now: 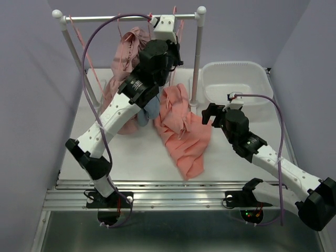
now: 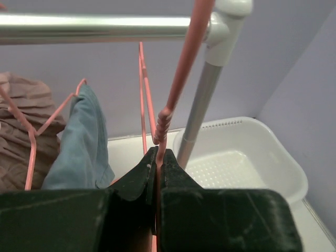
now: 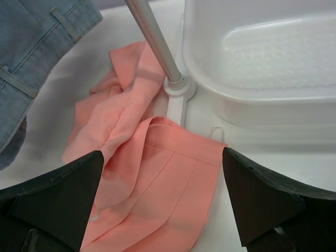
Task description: Remove the skirt from the hanger
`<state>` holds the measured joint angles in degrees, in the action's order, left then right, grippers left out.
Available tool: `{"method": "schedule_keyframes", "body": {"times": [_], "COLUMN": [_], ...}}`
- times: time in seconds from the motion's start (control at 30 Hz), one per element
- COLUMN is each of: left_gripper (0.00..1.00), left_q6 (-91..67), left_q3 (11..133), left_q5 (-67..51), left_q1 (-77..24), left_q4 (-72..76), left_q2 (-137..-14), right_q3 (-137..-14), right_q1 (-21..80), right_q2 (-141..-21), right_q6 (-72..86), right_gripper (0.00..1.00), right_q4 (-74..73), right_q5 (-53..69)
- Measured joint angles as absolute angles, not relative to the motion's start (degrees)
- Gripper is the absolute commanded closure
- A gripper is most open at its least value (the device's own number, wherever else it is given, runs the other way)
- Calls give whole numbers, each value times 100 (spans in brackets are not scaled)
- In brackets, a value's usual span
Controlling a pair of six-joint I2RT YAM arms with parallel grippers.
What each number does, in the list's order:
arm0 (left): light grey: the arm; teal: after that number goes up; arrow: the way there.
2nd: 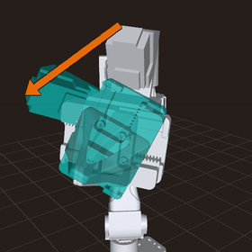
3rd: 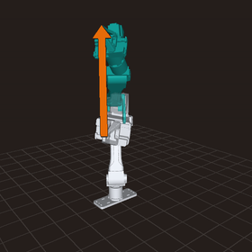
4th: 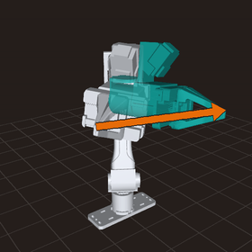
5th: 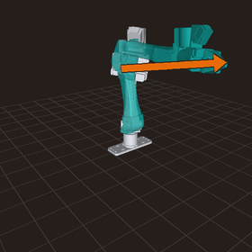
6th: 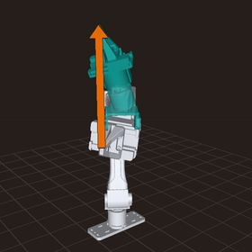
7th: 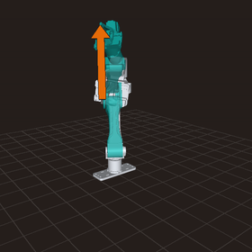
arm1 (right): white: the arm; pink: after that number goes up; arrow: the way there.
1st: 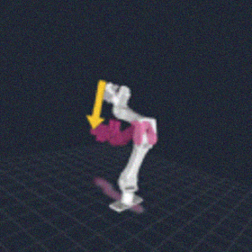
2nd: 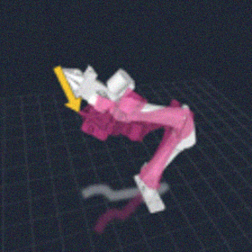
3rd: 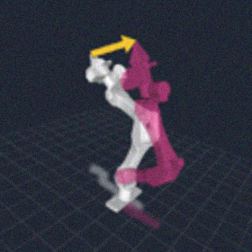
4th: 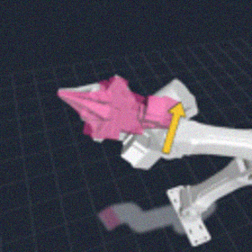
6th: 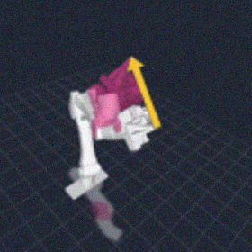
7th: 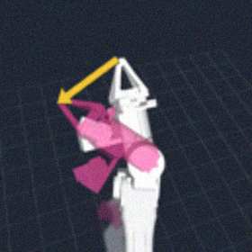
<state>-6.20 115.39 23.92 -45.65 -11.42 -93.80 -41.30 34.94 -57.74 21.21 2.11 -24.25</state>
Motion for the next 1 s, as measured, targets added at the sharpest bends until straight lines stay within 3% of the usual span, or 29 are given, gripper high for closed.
{"method": "schedule_keyframes", "body": {"times": [0.27, 0.5, 0.6, 0.63, 0.67, 0.77, 0.93, 1.0], "left_gripper": [100, 100, 64, 41, 34, 29, 4, 2], "left_q6": [-467, -469, -504, -519, -567, -652, -722, -733], "left_q3": [13120, 13312, 13303, 13266, 13192, 12833, 12084, 11684], "left_q5": [1997, 1874, 1861, 1857, 1848, 1721, 1376, 1332], "left_q1": [-3887, -3680, -3651, -3649, -3651, -3651, -3695, -3771], "left_q4": [-1275, -1175, -1170, -1160, -1107, -1031, -1057, -1076], "left_q2": [-10881, -11365, -11428, -11428, -11413, -11271, -10770, -10401], "right_q3": [-4130, -4128, -4119, -4110, -4108, -4104, -4104, -4099], "right_q1": [3494, 3494, 3494, 3494, 3494, 3494, 3500, 3546], "right_q2": [-5660, -5555, -5520, -5511, -5511, -5527, -5924, -6248], "right_q6": [2121, 2126, 2119, 2080, 2067, 1940, 1879, 1881], "right_gripper": [0, 0, 0, 0, 0, 0, 0, 0], "right_q4": [169, 123, 113, 104, 99, 32, 73, 165], "right_q5": [-2530, -2534, -2486, -2401, -2340, -1916, -878, -508]}}
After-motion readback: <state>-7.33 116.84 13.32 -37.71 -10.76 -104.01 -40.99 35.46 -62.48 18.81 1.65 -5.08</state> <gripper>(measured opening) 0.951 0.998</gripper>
